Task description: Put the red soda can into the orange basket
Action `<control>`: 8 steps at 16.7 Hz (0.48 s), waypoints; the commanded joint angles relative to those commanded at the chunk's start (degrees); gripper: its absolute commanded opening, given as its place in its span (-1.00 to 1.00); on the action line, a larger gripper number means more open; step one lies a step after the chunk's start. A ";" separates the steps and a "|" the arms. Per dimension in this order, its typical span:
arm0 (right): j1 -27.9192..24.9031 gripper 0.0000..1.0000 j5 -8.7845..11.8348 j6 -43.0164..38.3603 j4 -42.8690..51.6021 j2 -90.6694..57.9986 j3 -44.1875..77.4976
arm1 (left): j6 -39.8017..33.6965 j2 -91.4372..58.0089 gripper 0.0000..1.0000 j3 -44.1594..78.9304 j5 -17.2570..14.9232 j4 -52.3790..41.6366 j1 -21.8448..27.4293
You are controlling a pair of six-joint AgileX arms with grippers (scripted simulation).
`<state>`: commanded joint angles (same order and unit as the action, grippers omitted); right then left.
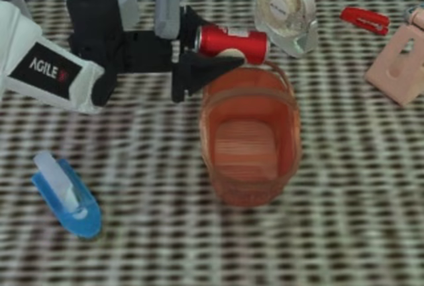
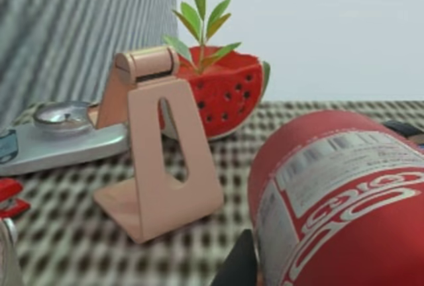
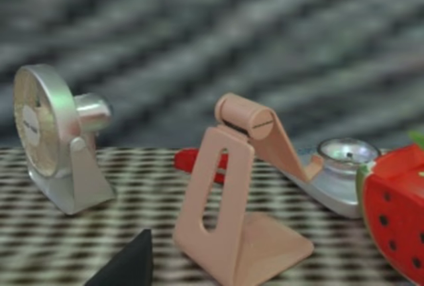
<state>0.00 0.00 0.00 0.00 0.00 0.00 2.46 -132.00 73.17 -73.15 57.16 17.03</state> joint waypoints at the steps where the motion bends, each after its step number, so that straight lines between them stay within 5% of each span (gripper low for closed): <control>1: 0.00 1.00 0.00 0.00 0.00 0.00 0.00 | -0.09 -1.02 -1.00 -0.48 0.02 1.16 -0.09; 5: 0.00 1.00 0.00 0.00 0.00 0.00 0.00 | -0.15 -1.53 -1.00 -0.79 0.06 1.76 -0.14; 8: 0.00 1.00 0.00 0.00 0.00 0.00 0.00 | -0.15 -1.53 -0.55 -0.79 0.06 1.76 -0.14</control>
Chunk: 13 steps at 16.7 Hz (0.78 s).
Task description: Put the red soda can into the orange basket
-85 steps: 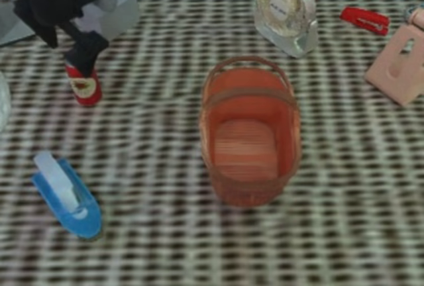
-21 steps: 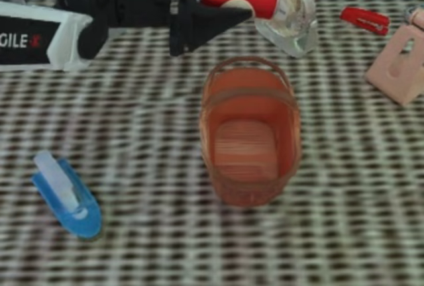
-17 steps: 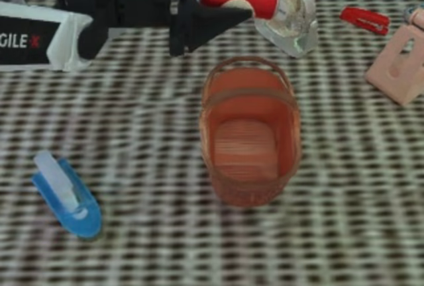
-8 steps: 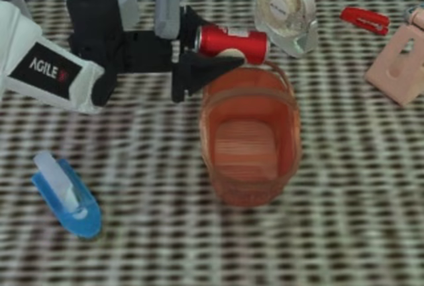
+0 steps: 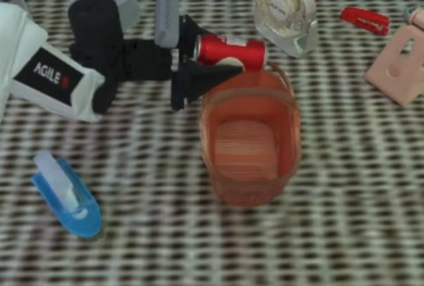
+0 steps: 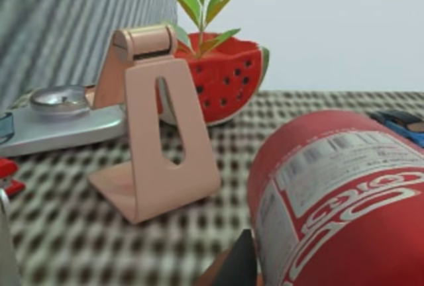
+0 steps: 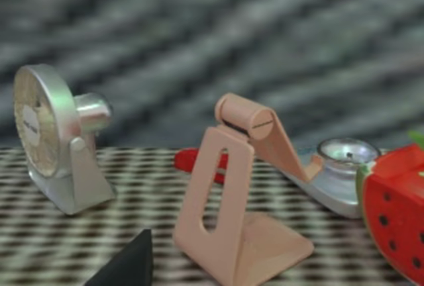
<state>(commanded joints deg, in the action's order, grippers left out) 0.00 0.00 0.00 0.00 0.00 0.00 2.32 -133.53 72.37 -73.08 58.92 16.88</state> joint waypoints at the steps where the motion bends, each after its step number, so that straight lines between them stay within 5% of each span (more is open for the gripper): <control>1: 0.00 1.00 0.00 0.00 0.00 0.00 0.00 | 0.00 0.00 -0.40 0.00 0.00 0.00 0.00; 10: 0.00 1.00 0.00 0.00 0.00 0.00 0.00 | 0.00 0.00 0.96 0.00 0.00 0.00 0.00; 13: 0.00 1.00 0.00 0.00 0.00 0.00 0.00 | 0.00 0.00 1.00 0.00 0.00 0.00 0.00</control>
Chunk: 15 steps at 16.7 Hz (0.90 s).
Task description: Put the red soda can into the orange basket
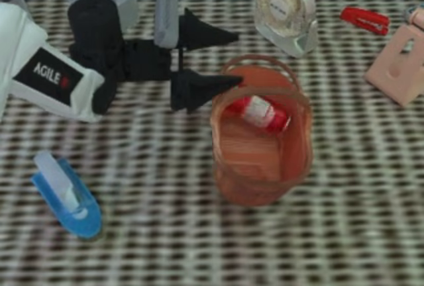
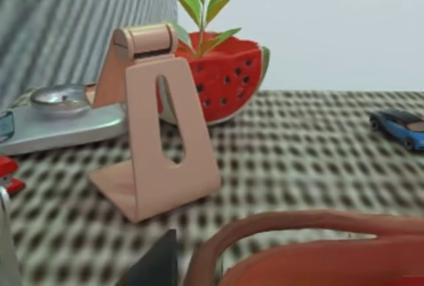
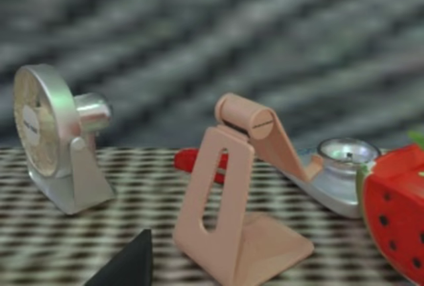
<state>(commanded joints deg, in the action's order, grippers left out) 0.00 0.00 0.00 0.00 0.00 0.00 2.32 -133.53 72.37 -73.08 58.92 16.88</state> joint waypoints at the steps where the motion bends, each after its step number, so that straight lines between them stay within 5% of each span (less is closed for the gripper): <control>1: 0.00 1.00 0.00 0.00 0.00 0.00 0.00 | 0.00 0.00 1.00 0.00 0.00 0.00 0.00; 9: -0.73 1.00 0.13 0.95 1.50 -1.70 1.69 | -0.56 1.59 1.00 -0.38 0.92 -0.66 -0.18; 15: -6.95 1.00 0.35 10.36 16.48 -21.03 20.94 | -5.40 20.16 1.00 -6.68 11.48 -8.35 -4.33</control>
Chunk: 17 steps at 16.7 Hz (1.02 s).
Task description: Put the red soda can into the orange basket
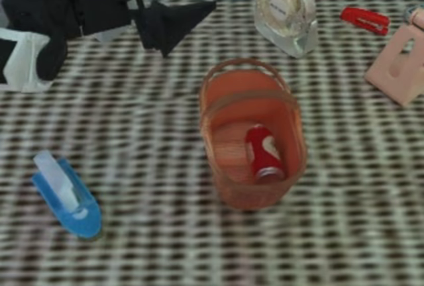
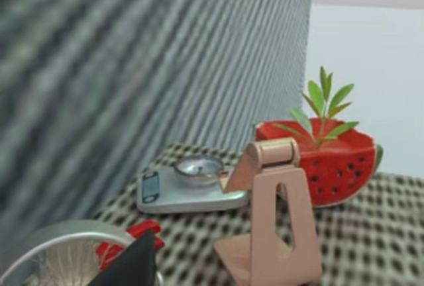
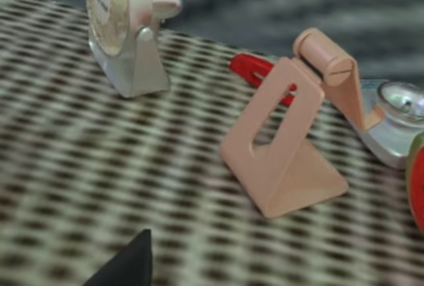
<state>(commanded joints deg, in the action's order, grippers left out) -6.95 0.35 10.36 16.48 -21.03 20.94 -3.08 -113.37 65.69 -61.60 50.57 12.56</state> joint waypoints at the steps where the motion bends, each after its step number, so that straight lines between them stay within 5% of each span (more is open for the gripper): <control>1: -1.41 1.00 -0.03 2.27 3.64 -5.24 5.19 | -0.90 5.23 1.00 -2.02 2.86 -2.13 -0.99; 11: -17.70 1.00 -0.09 28.55 46.23 -69.57 70.06 | -3.81 67.75 1.00 -31.61 36.08 -27.45 -9.91; 17: -25.98 1.00 -0.20 41.81 67.05 -101.82 103.28 | -0.58 98.00 1.00 -52.46 52.88 -42.08 -12.74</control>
<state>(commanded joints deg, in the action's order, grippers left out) -32.93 0.15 52.17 83.54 -122.84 124.22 -3.66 -15.37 13.23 -8.72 8.49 -0.18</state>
